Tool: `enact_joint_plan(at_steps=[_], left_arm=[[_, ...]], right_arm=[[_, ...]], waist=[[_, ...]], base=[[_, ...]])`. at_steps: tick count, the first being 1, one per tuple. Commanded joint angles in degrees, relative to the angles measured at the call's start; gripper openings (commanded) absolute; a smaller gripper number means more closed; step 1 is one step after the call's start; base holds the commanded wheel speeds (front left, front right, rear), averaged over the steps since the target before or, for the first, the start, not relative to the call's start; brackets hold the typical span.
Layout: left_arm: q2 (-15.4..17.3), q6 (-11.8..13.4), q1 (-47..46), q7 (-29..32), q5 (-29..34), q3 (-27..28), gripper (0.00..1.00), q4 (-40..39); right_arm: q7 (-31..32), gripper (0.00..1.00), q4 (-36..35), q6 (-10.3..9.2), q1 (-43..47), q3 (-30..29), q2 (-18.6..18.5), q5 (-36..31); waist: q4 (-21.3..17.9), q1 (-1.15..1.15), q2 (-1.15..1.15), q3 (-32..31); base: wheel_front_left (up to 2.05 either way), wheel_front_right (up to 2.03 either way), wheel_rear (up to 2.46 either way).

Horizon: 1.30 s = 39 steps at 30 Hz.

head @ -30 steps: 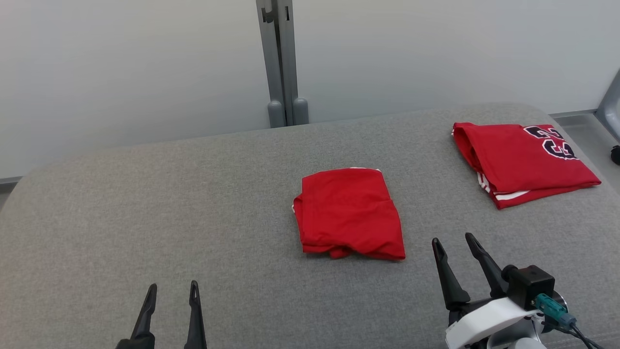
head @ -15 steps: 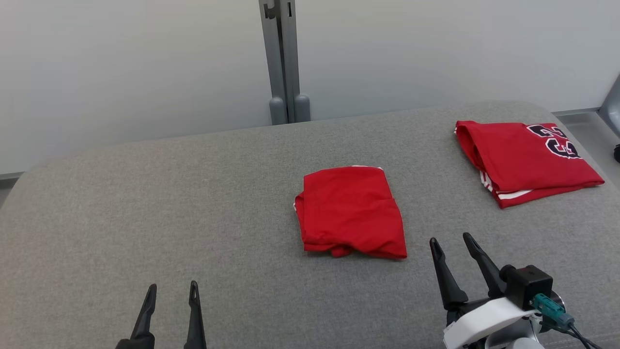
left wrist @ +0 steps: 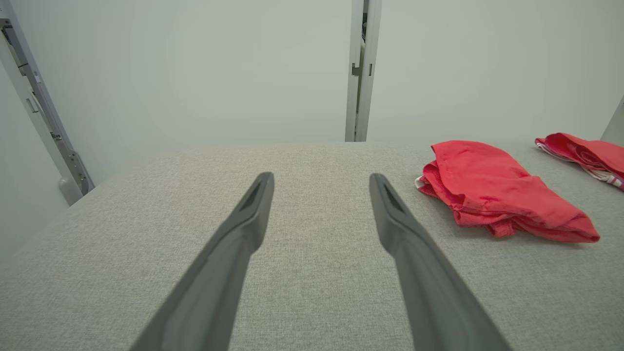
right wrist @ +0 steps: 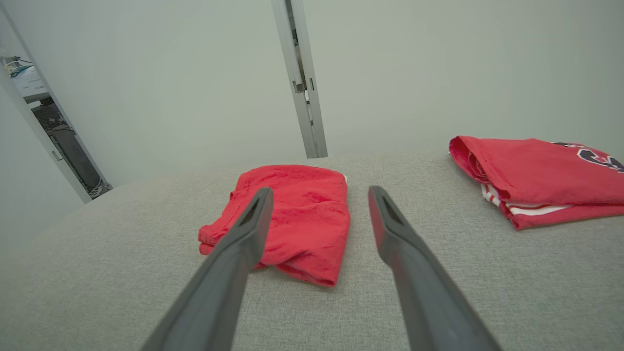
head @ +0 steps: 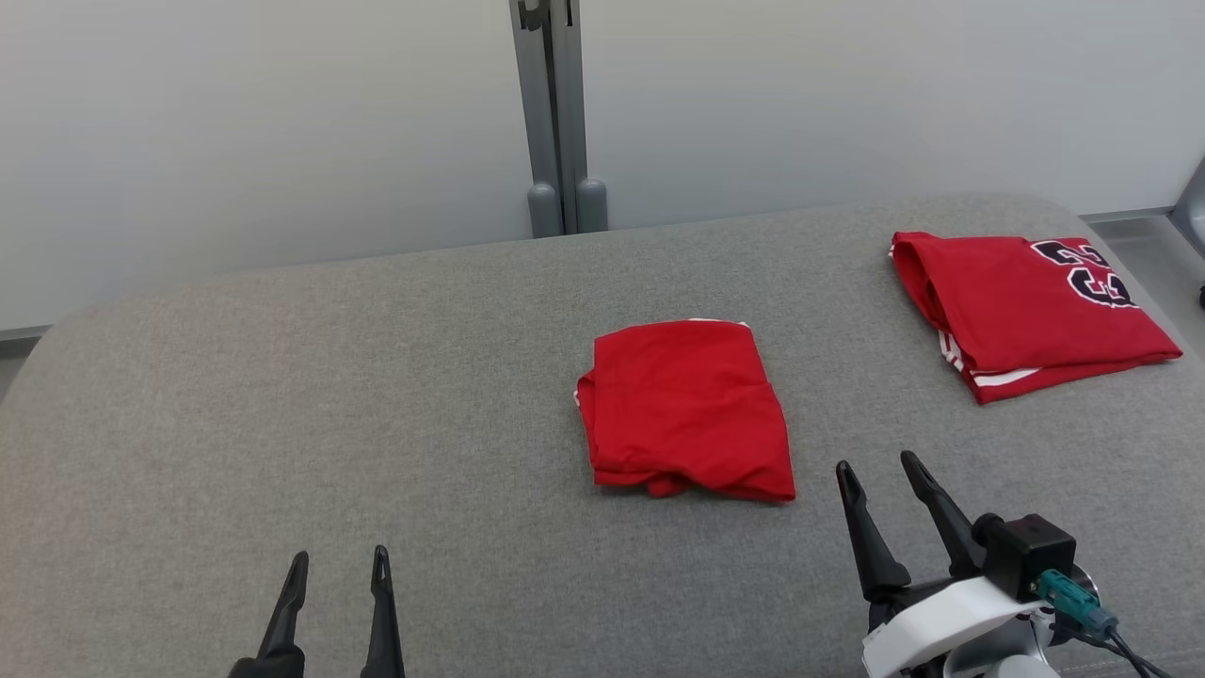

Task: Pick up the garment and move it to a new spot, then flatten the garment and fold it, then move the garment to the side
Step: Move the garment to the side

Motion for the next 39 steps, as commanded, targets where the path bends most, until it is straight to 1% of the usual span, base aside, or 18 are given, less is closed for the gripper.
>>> enact_joint_plan(at_steps=[1,15,21,25,28,31,34,39], left_arm=[[0.12,0.14,-0.46,-0.16,0.19,0.0,1.0,0.03],[0.12,0.09,-1.9,-0.17,0.46,-1.12,1.0,-0.74],[0.11,-0.48,-3.65,-0.16,0.89,-2.34,1.0,-1.08],[0.11,-0.7,-5.19,-0.16,1.1,-3.37,1.0,-1.45],[0.11,-1.03,-6.78,-0.17,1.45,-3.9,1.0,-1.29],[0.12,-1.47,-8.23,-0.16,1.81,-4.7,1.0,-1.09],[0.11,-1.68,-9.75,-0.17,2.16,-5.6,1.0,-1.21],[0.11,-1.85,-11.55,-0.16,2.68,-6.47,1.0,-1.52]], right_arm=[[-0.14,1.0,-0.28,-0.08,-0.42,-0.07,-0.05,0.09],[-0.14,1.0,-0.32,-0.07,-1.73,-0.3,-0.23,-0.14],[-0.14,1.0,2.36,-0.07,-5.76,0.5,-0.97,2.66],[-0.14,1.0,5.77,-0.08,-10.41,1.17,-1.97,7.87],[-0.14,1.0,10.58,-0.07,-14.41,2.52,-3.43,12.92],[-0.14,1.0,16.55,-0.07,-18.36,4.96,-5.24,18.96],[0.74,1.0,21.08,-0.05,-22.6,9.35,-7.69,26.25],[3.61,1.0,25.05,-0.05,-27.72,13.66,-10.92,36.81]], waist=[[0.1,0.0,0.0,0.19],[1.44,0.0,0.0,3.35],[2.64,0.0,0.0,6.22],[3.36,0.0,0.0,8.89],[4.03,0.0,0.0,11.01],[5.09,0.0,0.0,12.69],[6.26,0.0,0.0,14.34],[7.77,0.0,0.0,16.81]], base=[[0.0,0.0,0.0],[0.0,0.0,0.0],[0.0,0.0,0.0],[0.0,0.0,0.0],[0.0,0.0,0.0],[0.0,0.0,0.0],[0.0,0.0,0.0],[0.0,0.0,0.0]])
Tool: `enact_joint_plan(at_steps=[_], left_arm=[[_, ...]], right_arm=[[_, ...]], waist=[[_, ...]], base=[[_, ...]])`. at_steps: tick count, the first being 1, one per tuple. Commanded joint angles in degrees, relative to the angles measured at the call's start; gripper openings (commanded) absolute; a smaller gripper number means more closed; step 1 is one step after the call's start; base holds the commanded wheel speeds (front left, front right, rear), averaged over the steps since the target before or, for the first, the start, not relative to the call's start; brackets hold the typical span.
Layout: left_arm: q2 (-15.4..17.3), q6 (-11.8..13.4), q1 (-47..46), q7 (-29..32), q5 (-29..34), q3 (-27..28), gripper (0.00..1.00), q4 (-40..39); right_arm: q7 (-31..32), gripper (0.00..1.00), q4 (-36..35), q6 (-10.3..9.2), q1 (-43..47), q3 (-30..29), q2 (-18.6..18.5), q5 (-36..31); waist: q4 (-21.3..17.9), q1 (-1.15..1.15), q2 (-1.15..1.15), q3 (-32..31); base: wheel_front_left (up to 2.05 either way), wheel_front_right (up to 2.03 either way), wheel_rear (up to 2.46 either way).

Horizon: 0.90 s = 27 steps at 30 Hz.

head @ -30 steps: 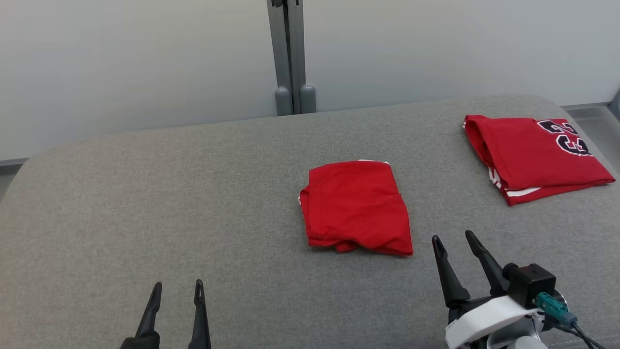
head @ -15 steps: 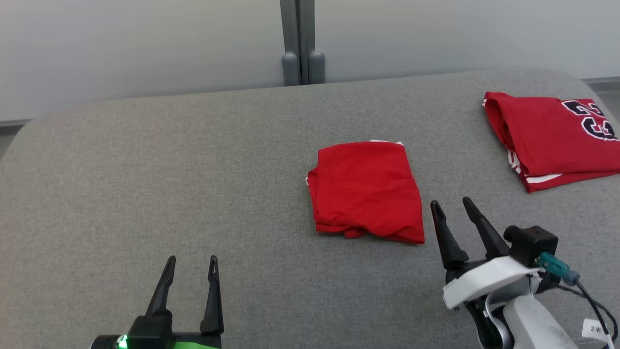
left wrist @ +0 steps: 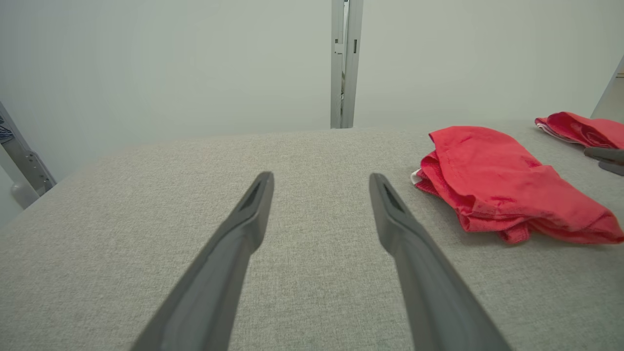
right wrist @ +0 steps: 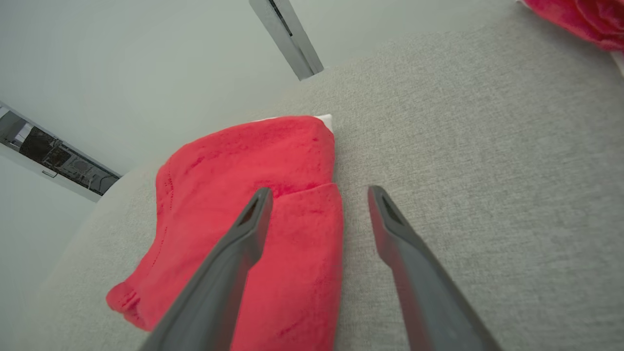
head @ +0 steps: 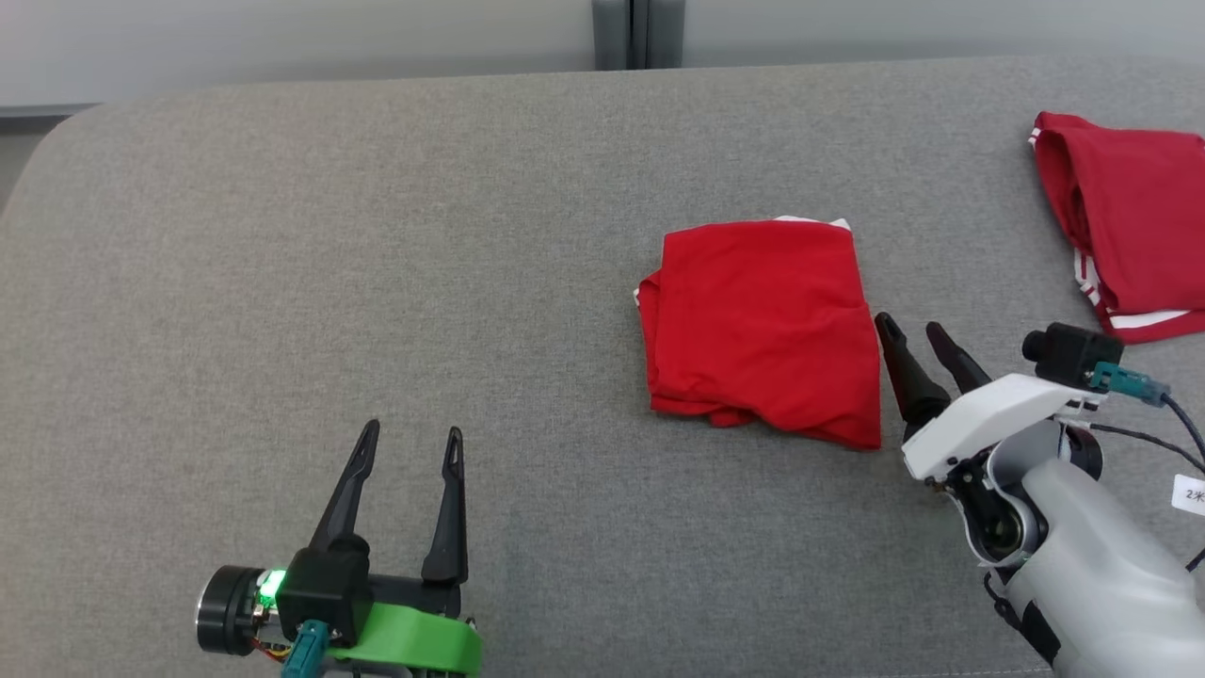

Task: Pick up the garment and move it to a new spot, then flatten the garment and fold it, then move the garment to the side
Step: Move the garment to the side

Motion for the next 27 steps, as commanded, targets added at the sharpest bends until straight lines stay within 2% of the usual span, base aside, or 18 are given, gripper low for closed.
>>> enact_joint_plan(at_steps=[1,8,9,10,11,12,19,27], left_arm=[[0.1,-0.26,-1.19,-0.17,0.69,-0.25,1.0,-0.12],[0.1,0.25,-2.74,-0.16,0.29,-1.53,1.0,0.04],[0.1,0.31,-2.91,-0.17,0.2,-1.69,1.0,0.13],[0.1,0.35,-3.12,-0.16,0.14,-1.82,1.0,0.16],[0.1,0.38,-3.29,-0.16,0.08,-1.91,1.0,0.22],[0.1,0.49,-3.52,-0.16,-0.03,-1.96,1.0,0.22],[0.1,0.92,-4.7,-0.16,-0.04,-1.77,1.0,-0.59],[0.11,0.74,-6.21,-0.16,0.73,-1.51,1.0,-2.16]], right_arm=[[1.04,1.0,1.25,-0.02,-1.34,0.86,-0.99,1.78],[4.87,1.0,5.53,-0.02,-5.6,5.45,-2.25,9.55],[5.29,0.89,5.56,-0.02,-5.78,6.26,-2.17,10.62],[5.36,0.35,5.51,-0.02,-6.1,7.04,-2.39,11.63],[5.5,0.06,5.35,-0.02,-6.29,7.75,-2.58,12.32],[5.53,0.0,5.01,-0.02,-6.46,8.85,-2.91,12.74],[-0.09,0.0,4.97,-0.05,-10.2,14.78,-8.53,9.98],[-2.84,0.0,6.12,-0.05,-17.4,20.7,-18.59,1.4]], waist=[[2.06,0.0,0.0,2.41],[3.32,0.0,0.0,4.58],[3.44,0.0,0.0,4.8],[3.54,0.0,0.0,5.04],[3.61,0.0,0.0,5.23],[3.64,0.0,0.0,5.45],[2.58,0.0,0.0,7.02],[-0.41,0.0,0.0,10.32]], base=[[0.0,0.0,0.0],[0.0,0.0,0.0],[0.0,0.0,0.0],[0.0,0.0,0.0],[0.0,0.0,0.0],[0.0,0.0,0.0],[0.0,0.0,0.0],[0.0,0.0,0.0]])
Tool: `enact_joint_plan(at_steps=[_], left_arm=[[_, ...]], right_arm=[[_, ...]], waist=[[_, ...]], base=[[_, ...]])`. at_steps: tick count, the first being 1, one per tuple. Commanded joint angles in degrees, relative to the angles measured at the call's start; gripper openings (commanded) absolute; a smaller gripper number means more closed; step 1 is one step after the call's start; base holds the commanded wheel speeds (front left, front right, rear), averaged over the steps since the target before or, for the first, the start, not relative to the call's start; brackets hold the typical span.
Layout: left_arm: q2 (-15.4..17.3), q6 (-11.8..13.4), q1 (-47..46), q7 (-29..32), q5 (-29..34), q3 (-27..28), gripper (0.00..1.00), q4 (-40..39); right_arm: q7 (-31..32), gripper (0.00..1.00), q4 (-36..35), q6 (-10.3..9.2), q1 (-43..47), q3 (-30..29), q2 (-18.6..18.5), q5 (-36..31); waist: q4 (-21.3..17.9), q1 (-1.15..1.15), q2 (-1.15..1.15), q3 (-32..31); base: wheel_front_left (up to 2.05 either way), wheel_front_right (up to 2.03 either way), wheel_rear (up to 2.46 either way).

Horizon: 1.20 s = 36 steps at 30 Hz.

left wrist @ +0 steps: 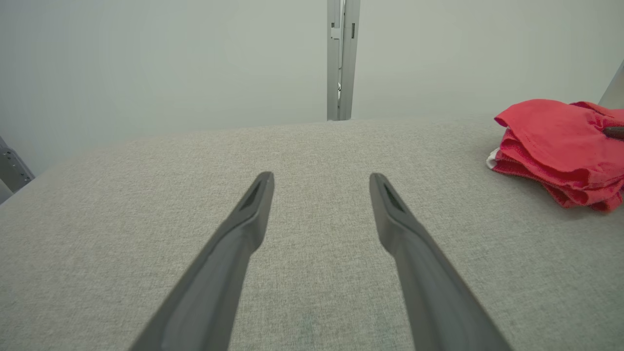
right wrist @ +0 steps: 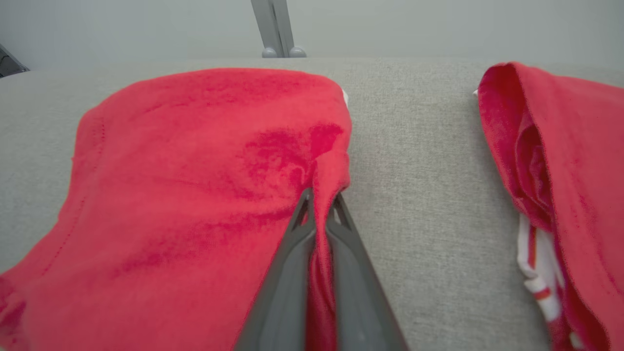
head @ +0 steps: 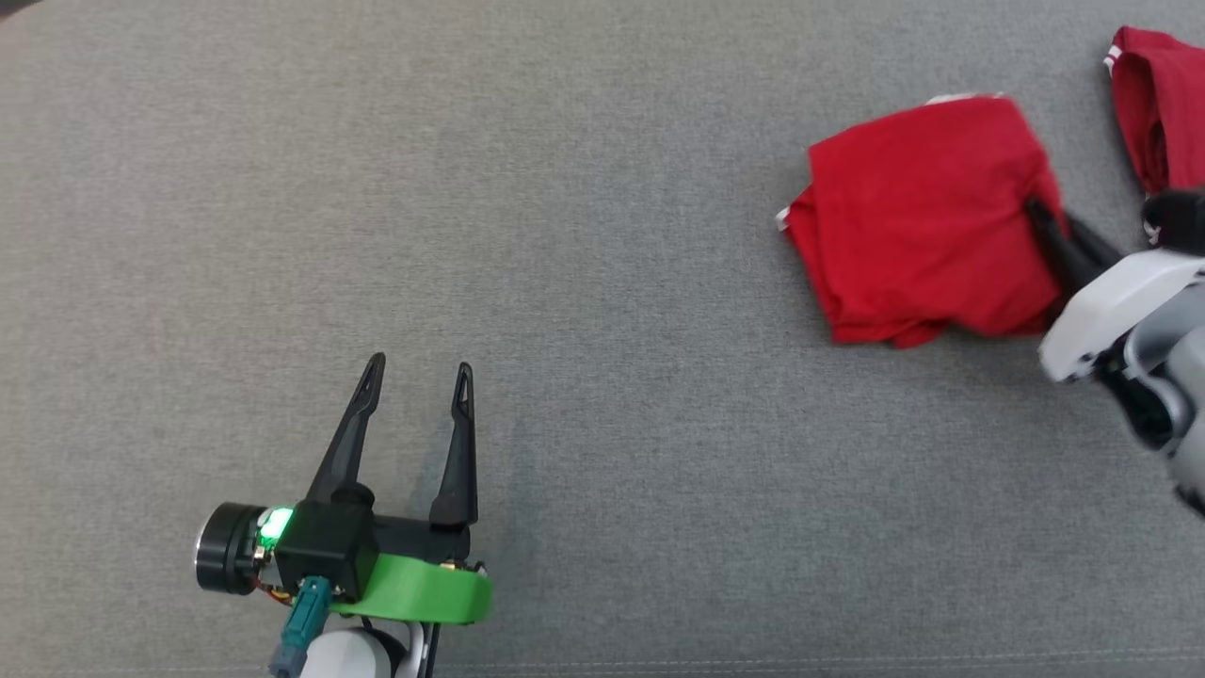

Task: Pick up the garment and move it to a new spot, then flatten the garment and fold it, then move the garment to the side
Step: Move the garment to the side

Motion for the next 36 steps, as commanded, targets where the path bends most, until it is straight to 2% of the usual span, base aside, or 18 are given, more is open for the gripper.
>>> enact_joint_plan(at_steps=[1,9,16,28,36], left_arm=[[0.11,-0.2,-1.37,-0.17,0.79,0.25,1.0,-0.34],[0.12,-1.33,-4.72,-0.16,2.11,0.06,1.0,-1.21],[0.12,-2.32,-7.4,-0.16,3.48,0.25,1.0,-1.55],[0.12,-3.66,-9.04,-0.16,4.55,0.86,1.0,-1.71],[0.12,-3.94,-9.7,-0.16,4.89,0.8,1.0,-1.58]], right_arm=[[-0.41,0.0,-0.02,-0.08,-1.76,0.55,-1.68,-1.37],[-0.89,0.0,-1.65,-0.08,-9.44,2.24,-9.98,-6.75],[-0.6,0.0,-3.39,-0.08,-13.47,1.57,-15.43,-9.5],[0.25,0.0,-6.35,-0.1,-11.44,-2.38,-25.39,-11.04],[0.93,0.0,-6.71,-0.1,-8.34,-7.65,-28.32,-11.15]], waist=[[-1.91,0.0,0.0,2.07],[-5.22,0.0,0.0,7.34],[-6.39,0.0,0.0,11.29],[-5.84,0.0,0.0,13.92],[-5.14,0.0,0.0,14.99]], base=[[0.0,0.0,0.0],[0.0,0.0,0.0],[0.0,0.0,0.0],[0.0,0.0,0.0],[0.0,0.0,0.0]])
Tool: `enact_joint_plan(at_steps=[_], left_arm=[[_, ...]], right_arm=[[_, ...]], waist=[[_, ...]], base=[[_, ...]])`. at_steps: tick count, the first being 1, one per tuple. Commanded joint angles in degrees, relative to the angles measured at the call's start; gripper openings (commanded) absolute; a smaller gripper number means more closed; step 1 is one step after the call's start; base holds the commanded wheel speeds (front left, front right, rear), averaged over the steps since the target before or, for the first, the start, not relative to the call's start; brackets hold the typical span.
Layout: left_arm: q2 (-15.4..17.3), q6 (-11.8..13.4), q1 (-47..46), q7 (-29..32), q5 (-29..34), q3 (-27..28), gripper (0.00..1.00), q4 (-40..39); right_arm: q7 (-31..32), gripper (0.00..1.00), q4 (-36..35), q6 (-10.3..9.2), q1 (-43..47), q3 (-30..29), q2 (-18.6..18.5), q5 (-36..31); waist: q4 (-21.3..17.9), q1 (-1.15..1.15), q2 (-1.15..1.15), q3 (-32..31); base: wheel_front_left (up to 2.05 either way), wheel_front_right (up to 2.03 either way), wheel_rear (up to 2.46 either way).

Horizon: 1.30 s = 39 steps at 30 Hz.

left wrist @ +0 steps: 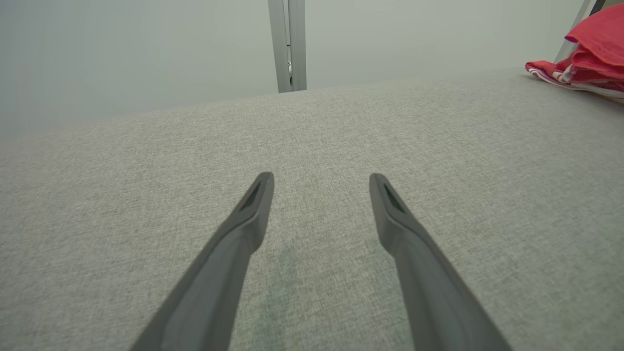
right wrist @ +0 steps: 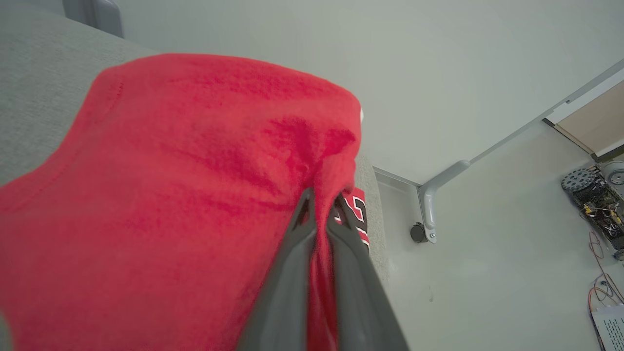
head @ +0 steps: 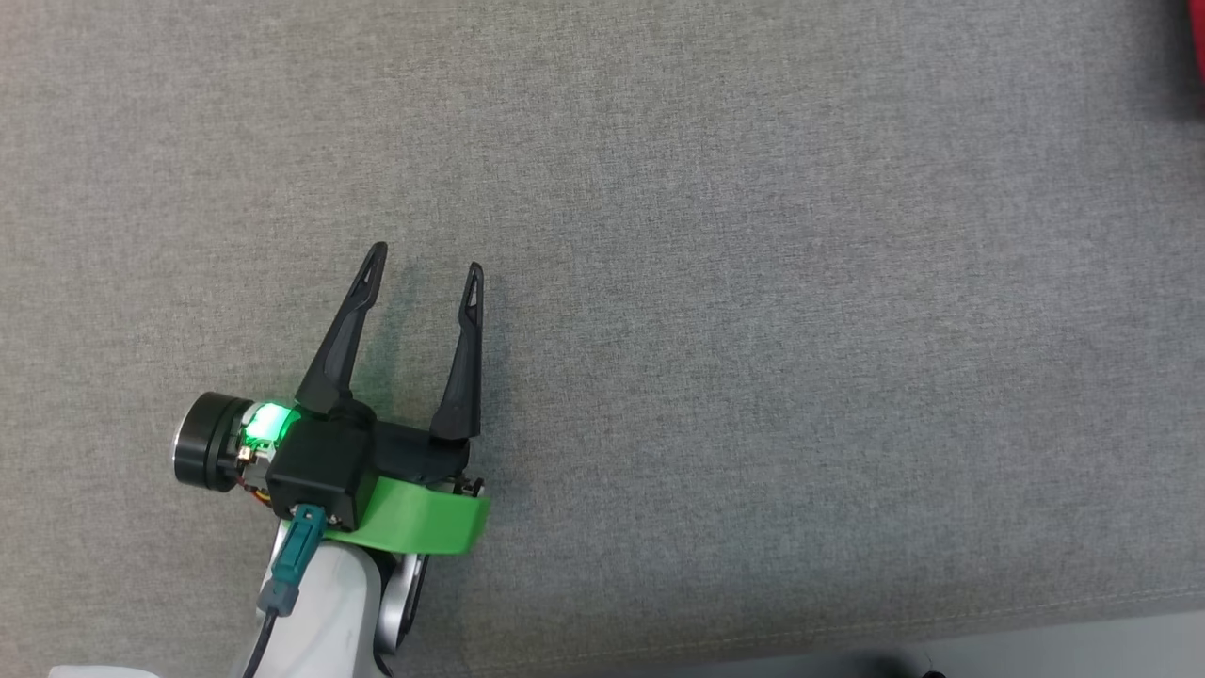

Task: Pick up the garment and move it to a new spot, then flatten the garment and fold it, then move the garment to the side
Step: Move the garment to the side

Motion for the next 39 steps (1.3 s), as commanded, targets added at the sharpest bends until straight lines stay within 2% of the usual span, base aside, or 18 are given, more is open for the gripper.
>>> enact_joint_plan(at_steps=[1,2,3,4,5,9,13,19,26,34,39], left_arm=[[0.12,-0.25,-1.04,-0.16,0.91,0.01,1.0,0.02],[0.12,-0.33,-1.25,-0.16,0.84,-0.05,1.0,0.08],[0.12,-0.42,-1.38,-0.17,0.81,-0.1,1.0,0.12],[0.12,-0.41,-1.49,-0.16,0.84,-0.17,1.0,0.18],[0.12,-0.46,-1.57,-0.17,0.88,-0.21,1.0,0.21],[0.12,-0.51,-1.75,-0.17,0.87,-0.49,1.0,0.53],[0.12,-0.2,-0.85,-0.17,0.77,-0.76,1.0,1.02],[0.12,0.5,1.44,-0.17,-0.1,-1.09,1.0,1.65],[0.12,1.4,5.27,-0.16,-1.15,-1.01,1.0,2.8],[0.12,2.66,11.51,-0.17,-4.01,0.24,1.0,4.06],[0.12,3.55,14.92,-0.16,-5.26,0.91,1.0,3.31]], right_arm=[[-0.05,0.0,0.62,-0.12,0.84,-1.09,-0.24,-0.15],[-0.19,0.0,1.08,-0.12,0.94,-1.91,-0.11,-0.52],[-0.34,0.29,1.6,-0.12,0.88,-2.73,0.11,-0.92],[-0.67,0.97,2.32,-0.12,0.42,-3.74,0.53,-1.97],[-0.84,1.0,3.14,-0.12,-0.15,-4.87,1.08,-2.73],[-1.6,1.0,7.43,-0.12,-1.34,-9.21,3.98,-8.27],[-2.02,1.0,10.95,-0.12,-2.59,-14.46,8.16,-16.84],[-2.06,1.0,7.05,-0.12,3.07,-23.54,19.36,-24.85],[-2.08,1.0,-0.01,-0.12,14.66,-28.67,31.36,-25.44],[-2.09,1.0,-8.14,-0.12,26.97,-25.76,41.03,-23.14],[-2.09,1.0,-16.3,-0.11,34.67,-24.29,46.07,-22.58]], waist=[[0.28,0.0,0.0,0.23],[0.43,0.0,0.0,0.33],[0.54,0.0,0.0,0.43],[0.66,0.0,0.0,0.54],[0.76,0.0,0.0,0.62],[1.17,0.0,0.0,0.21],[1.3,0.0,0.0,-1.58],[1.26,0.0,0.0,-7.51],[1.88,0.0,0.0,-16.28],[2.23,0.0,0.0,-25.71],[2.11,0.0,0.0,-30.13]], base=[[0.0,0.0,0.0],[0.0,0.0,0.0],[0.0,0.0,0.0],[0.0,0.0,0.0],[0.0,0.0,0.0],[0.0,0.0,0.0],[0.0,0.0,0.0],[0.0,0.0,0.0],[0.0,0.0,0.0],[0.0,0.0,0.0],[0.0,0.0,0.0]])
